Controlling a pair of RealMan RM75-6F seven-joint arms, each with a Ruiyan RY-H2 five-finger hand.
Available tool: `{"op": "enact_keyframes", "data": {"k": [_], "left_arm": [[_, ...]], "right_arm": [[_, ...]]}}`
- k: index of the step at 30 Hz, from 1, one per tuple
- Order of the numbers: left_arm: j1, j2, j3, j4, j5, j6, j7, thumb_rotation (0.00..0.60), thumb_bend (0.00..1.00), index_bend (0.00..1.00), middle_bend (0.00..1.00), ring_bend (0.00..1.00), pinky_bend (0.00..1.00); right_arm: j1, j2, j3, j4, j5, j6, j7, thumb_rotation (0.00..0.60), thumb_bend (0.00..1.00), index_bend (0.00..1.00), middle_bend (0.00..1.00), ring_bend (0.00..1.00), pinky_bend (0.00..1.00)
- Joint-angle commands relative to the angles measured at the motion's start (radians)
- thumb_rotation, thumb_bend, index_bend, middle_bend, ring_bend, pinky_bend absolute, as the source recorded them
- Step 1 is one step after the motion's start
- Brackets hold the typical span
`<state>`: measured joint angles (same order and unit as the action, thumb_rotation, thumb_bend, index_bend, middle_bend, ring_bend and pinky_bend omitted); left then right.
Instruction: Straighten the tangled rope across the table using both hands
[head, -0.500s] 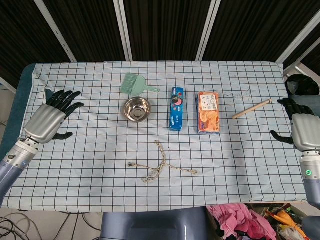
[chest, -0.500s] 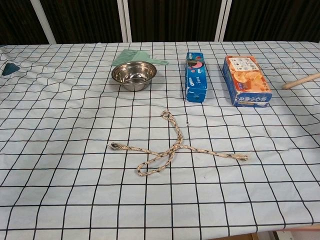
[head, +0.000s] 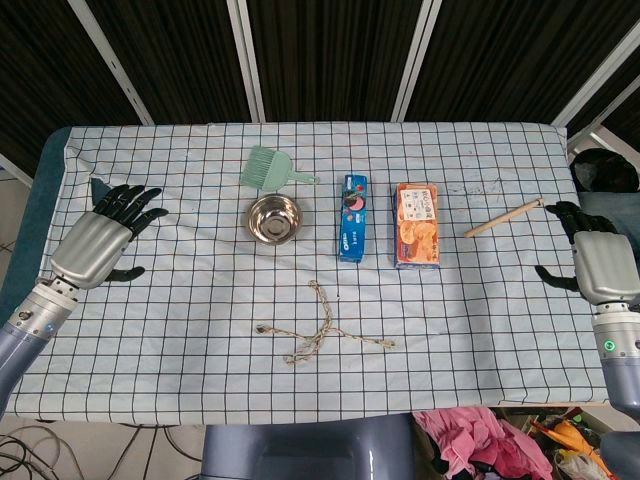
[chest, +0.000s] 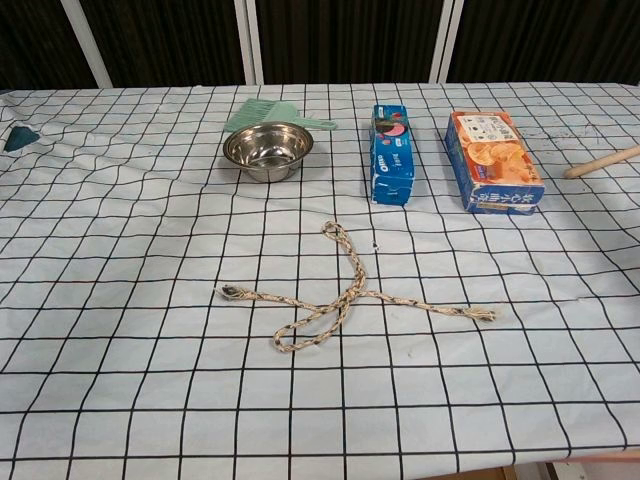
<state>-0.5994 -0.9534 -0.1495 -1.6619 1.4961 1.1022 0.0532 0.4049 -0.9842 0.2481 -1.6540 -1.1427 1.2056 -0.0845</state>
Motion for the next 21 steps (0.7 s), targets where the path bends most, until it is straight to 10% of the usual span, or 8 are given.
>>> {"op": "enact_keyframes", "data": {"k": [1,16,21], "left_arm": [[0.007,-0.004,0.001,0.007,0.007,0.016,-0.017,0.6,0.04,0.18,0.05,0.0,0.09],[0.036,0.0,0.012,0.03,0.034,0.069,-0.04,0.6,0.08,0.18,0.08,0.09,0.2],[0.041,-0.001,0.014,0.028,0.039,0.079,-0.032,0.6,0.09,0.18,0.19,0.28,0.36]], "right_arm": [[0.001,-0.005,-0.004,-0.005,-0.003,-0.002,-0.007,0.6,0.14,0.16,0.14,0.23,0.19],[-0.001,-0.008,-0.01,-0.022,-0.017,0.0,-0.018,0.6,0.14,0.16,0.15,0.24,0.19],[-0.004,0.008,-0.016,-0.041,-0.018,-0.019,-0.006,0.6,0.14,0.16,0.21,0.32,0.21]]}}
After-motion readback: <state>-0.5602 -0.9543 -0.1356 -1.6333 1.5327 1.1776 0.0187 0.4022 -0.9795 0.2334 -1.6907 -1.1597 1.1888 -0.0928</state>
